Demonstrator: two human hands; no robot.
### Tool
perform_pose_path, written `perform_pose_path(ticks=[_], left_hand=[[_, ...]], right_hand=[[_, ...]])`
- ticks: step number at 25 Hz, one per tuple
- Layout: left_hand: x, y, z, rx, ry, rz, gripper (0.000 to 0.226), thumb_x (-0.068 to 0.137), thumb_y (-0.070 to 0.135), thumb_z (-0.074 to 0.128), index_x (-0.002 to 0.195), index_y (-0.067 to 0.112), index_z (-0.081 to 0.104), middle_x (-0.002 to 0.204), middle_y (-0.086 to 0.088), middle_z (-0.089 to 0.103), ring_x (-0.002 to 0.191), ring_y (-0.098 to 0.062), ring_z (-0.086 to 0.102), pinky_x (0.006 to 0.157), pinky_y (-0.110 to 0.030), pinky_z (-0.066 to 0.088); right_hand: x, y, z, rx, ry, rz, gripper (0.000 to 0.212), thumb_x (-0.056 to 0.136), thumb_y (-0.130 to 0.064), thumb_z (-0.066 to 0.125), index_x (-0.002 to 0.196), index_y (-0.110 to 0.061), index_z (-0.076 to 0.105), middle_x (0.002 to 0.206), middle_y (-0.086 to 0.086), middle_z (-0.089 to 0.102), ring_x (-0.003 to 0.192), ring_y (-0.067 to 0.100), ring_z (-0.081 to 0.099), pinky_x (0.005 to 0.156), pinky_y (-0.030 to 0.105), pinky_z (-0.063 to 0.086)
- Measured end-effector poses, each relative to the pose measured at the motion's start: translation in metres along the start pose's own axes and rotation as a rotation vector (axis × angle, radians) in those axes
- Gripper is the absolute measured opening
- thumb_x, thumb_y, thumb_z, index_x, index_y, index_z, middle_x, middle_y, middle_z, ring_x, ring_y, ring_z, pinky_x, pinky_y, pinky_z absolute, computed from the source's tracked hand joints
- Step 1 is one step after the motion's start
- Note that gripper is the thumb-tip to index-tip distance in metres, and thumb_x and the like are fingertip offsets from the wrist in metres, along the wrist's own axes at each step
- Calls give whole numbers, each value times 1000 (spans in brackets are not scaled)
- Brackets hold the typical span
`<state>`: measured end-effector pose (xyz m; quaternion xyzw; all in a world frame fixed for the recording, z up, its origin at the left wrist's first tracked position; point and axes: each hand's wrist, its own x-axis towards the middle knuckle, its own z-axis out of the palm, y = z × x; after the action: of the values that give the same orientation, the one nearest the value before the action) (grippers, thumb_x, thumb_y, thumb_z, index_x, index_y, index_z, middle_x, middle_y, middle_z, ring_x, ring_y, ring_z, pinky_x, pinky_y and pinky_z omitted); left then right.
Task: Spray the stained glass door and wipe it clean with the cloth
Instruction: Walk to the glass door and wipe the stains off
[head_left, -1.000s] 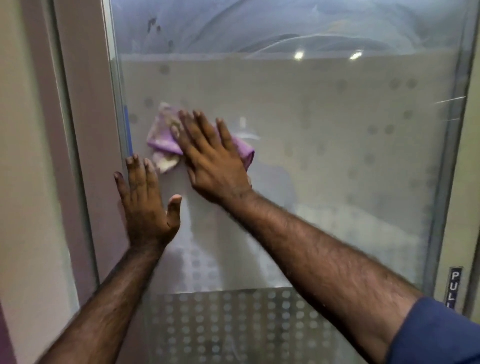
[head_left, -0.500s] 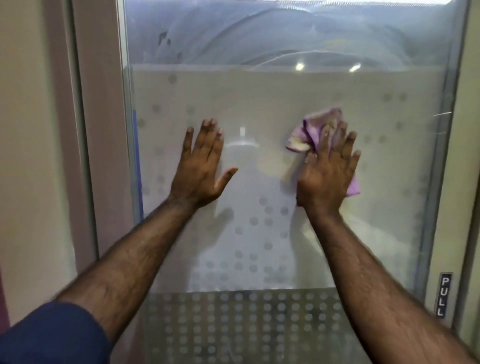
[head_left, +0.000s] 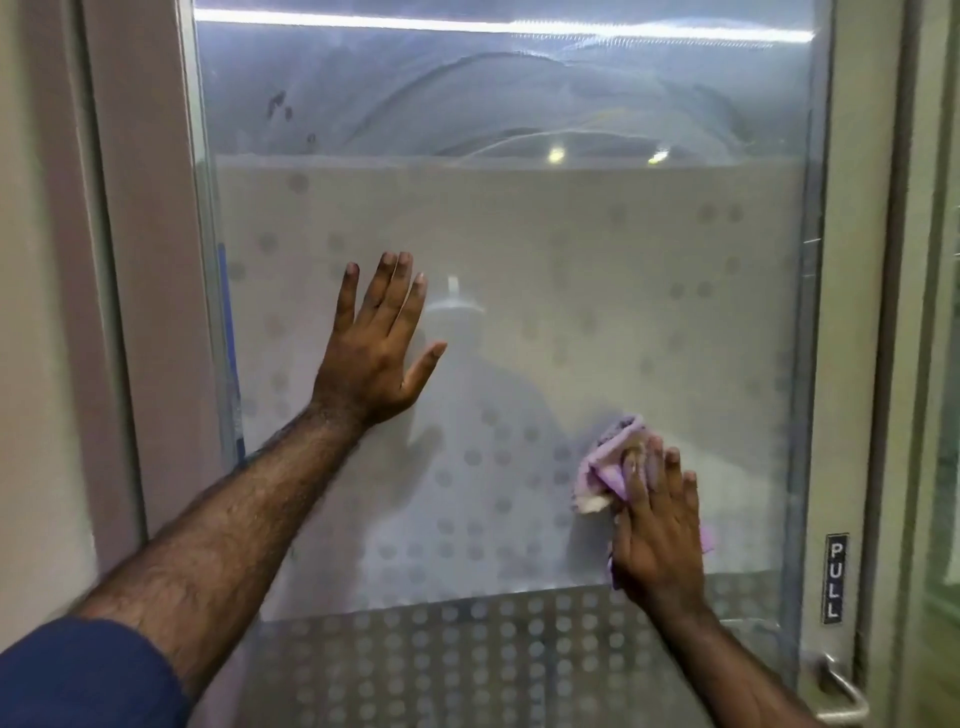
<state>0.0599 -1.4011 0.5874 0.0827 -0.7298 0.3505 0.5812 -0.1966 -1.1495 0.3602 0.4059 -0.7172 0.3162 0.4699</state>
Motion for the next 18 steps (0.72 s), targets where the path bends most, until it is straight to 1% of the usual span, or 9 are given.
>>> perform_pose_path(ticks=[1,3,4,6,9,11,14,16,18], left_hand=[[0,0,0,-9,3,1,71,110,46,43,161,-1,34,172,-23,25,163,-38,20,130,-67,14],[0,2,1,-20,8,12,70,110,46,44,161,-1,35,172,-22,26,163,-38,20,131,-66,14],[0,3,1,-19,11,18,69,110,45,44,161,0,35,172,-22,26,163,-37,20,131,-66,14],[0,4,2,-22,16,27,69,110,46,44,161,0,36,172,-22,27,163,-37,20,132,-65,14],[-1,3,4,-26,28,17,67,110,44,43,161,0,37,172,-22,28,163,-37,21,131,-65,14],[-1,2,5,-24,50,14,62,111,37,42,160,-1,38,171,-23,30,162,-39,22,131,-66,14],[-3,0,6,-39,84,-26,55,110,25,38,158,-2,40,170,-23,32,162,-39,24,131,-67,12],[-3,-1,6,-44,97,-56,54,110,23,36,158,-3,41,169,-23,34,161,-39,25,131,-67,12],[-3,-1,6,-51,101,-57,54,109,22,38,157,-3,43,168,-23,36,161,-39,27,130,-68,14]], right_hand=[[21,10,-9,15,38,111,65,103,-24,38,166,-5,37,179,20,19,165,44,20,126,70,27],[81,25,-28,46,192,321,63,111,-27,33,169,-4,27,179,22,18,165,45,17,129,68,23],[118,29,-38,60,267,385,63,113,-29,33,170,-5,23,179,22,18,166,45,17,129,67,23],[187,18,-53,65,347,412,64,113,-31,36,171,-8,22,178,22,20,165,47,18,129,67,24],[240,-42,-53,9,311,277,69,108,-34,39,171,-9,25,178,21,21,164,48,19,130,65,21],[227,-91,-39,1,274,101,72,104,-31,46,171,-10,26,178,21,21,165,46,19,131,63,17],[150,-143,-8,41,163,-139,77,104,-29,54,173,-17,22,181,15,13,168,38,9,136,59,8],[83,-150,14,33,91,-273,83,101,-28,62,173,-21,21,182,9,12,169,32,7,136,56,9],[16,-137,35,-22,22,-378,90,93,-24,71,172,-24,26,181,6,18,169,28,12,136,53,13]])
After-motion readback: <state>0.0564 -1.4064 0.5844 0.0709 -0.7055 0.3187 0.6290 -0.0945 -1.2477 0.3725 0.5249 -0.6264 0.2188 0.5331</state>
